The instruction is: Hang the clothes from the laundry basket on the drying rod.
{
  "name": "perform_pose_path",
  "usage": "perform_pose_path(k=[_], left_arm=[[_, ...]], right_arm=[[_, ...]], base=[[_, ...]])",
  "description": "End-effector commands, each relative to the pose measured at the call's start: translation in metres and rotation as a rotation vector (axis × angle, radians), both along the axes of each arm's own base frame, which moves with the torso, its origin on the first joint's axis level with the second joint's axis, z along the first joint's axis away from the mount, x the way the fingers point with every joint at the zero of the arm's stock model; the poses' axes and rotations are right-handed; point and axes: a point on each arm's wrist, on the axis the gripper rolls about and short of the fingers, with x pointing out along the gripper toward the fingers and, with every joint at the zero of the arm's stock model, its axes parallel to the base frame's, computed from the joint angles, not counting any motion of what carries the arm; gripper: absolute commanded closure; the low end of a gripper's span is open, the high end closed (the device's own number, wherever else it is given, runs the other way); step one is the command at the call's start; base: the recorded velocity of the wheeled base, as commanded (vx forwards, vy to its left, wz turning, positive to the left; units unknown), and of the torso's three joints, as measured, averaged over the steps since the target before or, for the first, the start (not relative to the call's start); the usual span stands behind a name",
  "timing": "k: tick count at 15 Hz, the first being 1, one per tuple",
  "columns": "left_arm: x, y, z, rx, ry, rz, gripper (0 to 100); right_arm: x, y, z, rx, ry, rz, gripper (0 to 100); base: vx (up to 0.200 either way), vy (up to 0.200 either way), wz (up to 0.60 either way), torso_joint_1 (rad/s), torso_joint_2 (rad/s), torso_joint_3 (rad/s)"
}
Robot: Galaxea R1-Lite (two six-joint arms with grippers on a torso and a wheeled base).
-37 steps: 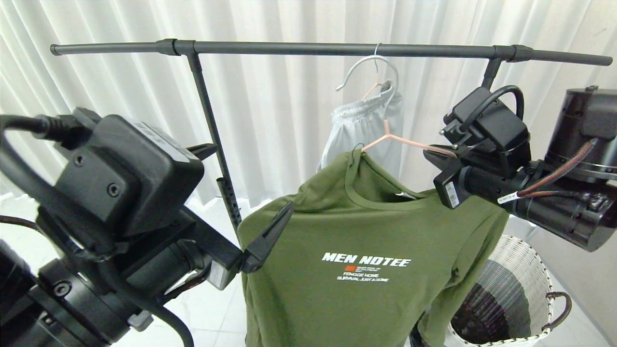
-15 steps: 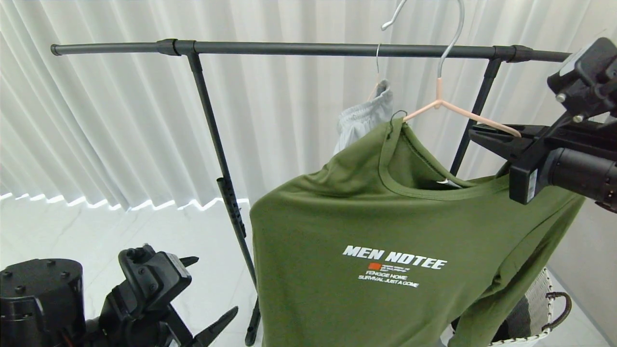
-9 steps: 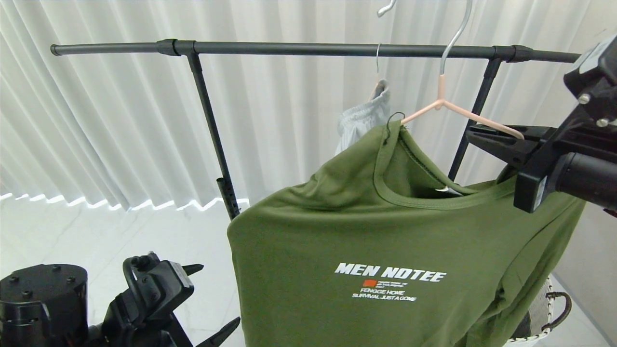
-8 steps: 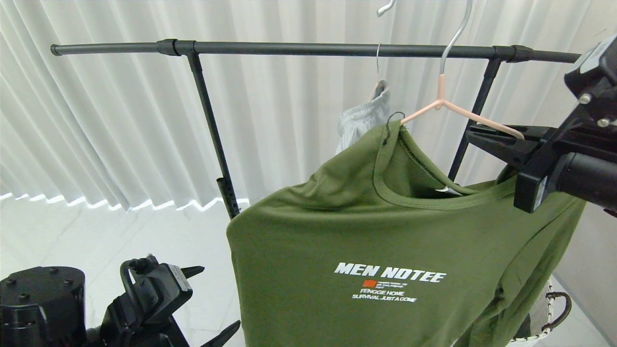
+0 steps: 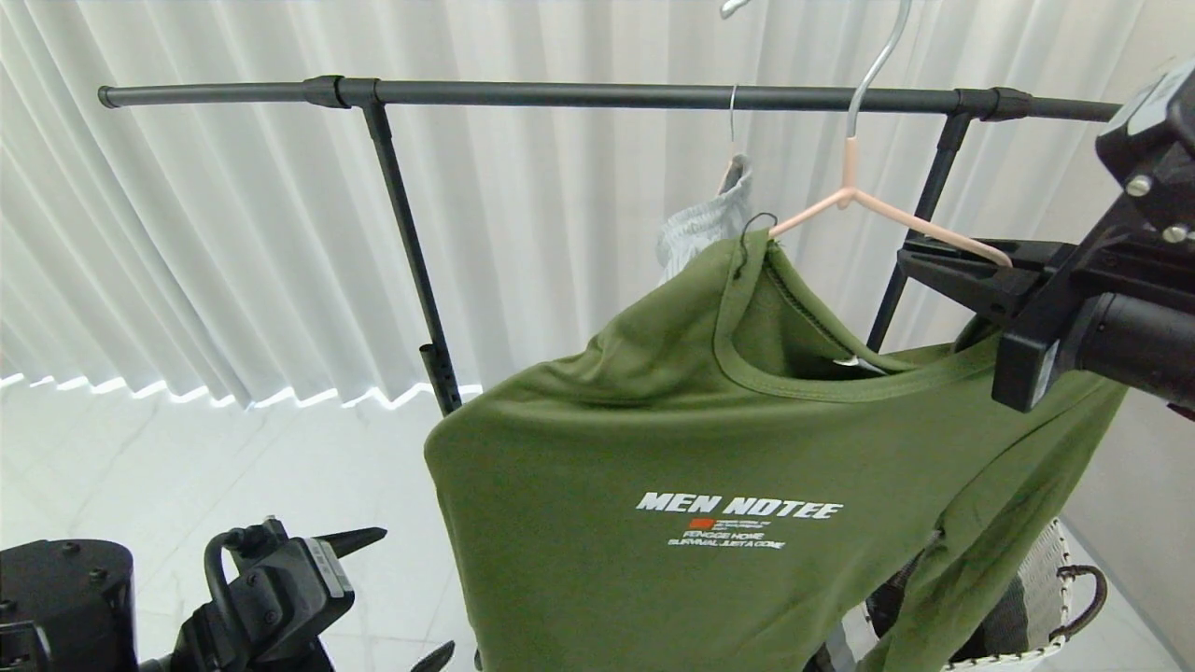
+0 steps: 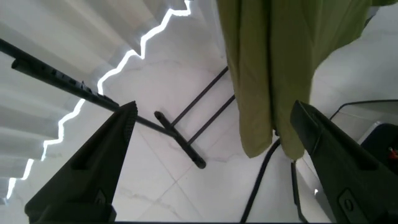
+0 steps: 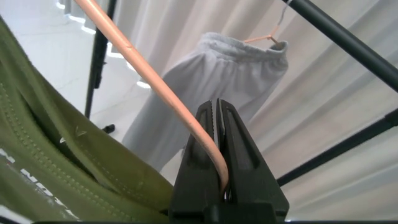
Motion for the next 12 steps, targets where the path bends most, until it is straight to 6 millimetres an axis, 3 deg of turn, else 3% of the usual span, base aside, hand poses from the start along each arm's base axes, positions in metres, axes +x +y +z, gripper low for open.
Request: perform_pose_path(k=[1, 12], left_arm=[[0.010, -0.004, -0.001, 0.006, 0.020, 0.007, 0], [0.031, -0.007, -0.008, 0.015, 0.082, 0.044, 0]], right_arm=[[-0.004, 0.004, -0.001, -0.002, 0.002, 0.025, 100], [-0.006, 0.006, 0.000, -0.001, 0.001, 0.039, 100]], base=[[0.000, 0.000, 0.00, 0.000, 0.00, 0.000], [0.000, 0.000, 0.00, 0.000, 0.00, 0.000]])
